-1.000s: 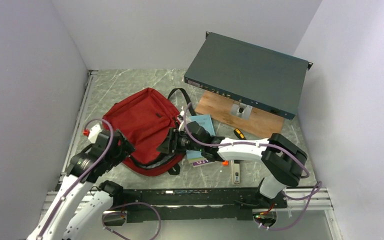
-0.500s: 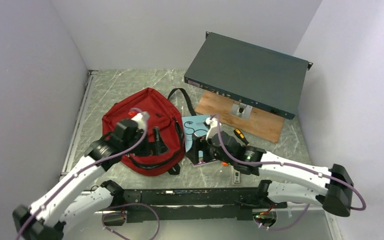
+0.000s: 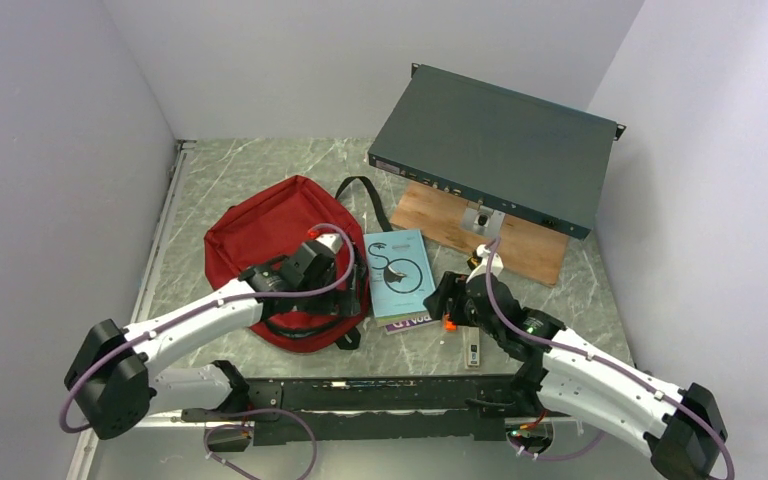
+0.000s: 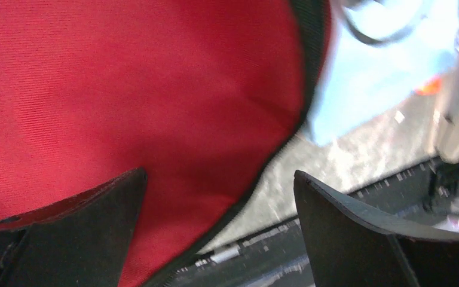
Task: Pack the student bag
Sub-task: Adjust the student bag at the center of the board.
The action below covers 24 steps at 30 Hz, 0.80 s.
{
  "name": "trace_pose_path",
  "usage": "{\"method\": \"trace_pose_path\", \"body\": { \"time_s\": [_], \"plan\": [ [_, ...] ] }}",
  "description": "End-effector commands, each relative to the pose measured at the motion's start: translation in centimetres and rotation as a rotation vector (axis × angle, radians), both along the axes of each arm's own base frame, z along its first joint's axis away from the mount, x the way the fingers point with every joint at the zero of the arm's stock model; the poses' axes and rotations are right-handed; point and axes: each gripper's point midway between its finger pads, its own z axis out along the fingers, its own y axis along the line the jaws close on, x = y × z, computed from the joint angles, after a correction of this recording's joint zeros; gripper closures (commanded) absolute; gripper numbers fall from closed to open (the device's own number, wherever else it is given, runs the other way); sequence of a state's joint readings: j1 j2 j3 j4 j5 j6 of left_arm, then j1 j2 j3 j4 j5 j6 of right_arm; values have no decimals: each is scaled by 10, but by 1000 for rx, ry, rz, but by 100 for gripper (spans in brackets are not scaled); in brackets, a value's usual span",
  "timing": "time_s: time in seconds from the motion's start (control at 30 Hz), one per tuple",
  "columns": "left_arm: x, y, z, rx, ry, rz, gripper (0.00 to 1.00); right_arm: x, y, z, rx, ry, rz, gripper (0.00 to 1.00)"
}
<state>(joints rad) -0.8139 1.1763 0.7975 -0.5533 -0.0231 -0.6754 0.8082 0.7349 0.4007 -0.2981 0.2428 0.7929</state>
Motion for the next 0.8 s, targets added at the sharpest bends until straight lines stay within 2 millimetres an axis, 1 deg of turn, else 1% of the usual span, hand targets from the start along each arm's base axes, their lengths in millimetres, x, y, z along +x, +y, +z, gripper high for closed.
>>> {"method": "trace_pose_path", "body": {
  "time_s": [0.0,0.03,0.1,0.17,0.23,0.3,0.33,0.4,0.5,0.57,0.67,0.77],
  "plan": [
    [35,23,-29,-58,14,230,0,3,14,10,83,-25,37,24],
    [39,36,-42,-55,47,283,0,3,15,10,82,-26,44,24],
    [45,57,-60,-82,106,354,0,4,18,9,77,-25,58,24],
    [50,82,-73,-52,118,437,0,5,19,9,76,-26,63,24],
    [55,98,-76,-50,118,486,0,5,20,9,80,-35,72,23],
    [58,109,-73,-55,111,517,0,5,21,8,85,-37,74,23],
    [60,112,-68,-63,102,519,0,5,21,8,86,-34,75,23],
    [63,110,-53,-95,68,480,0,5,21,5,89,-30,72,23],
    [63,97,-24,-174,10,400,0,5,20,0,108,-24,62,23],
    [56,87,-5,-243,-15,339,0,6,21,-3,144,-18,42,25],
    [42,74,27,-348,-78,256,0,10,24,-1,230,-34,4,30],
    [23,65,54,-431,-117,177,0,14,24,1,290,-55,-30,33]
  ]
}}
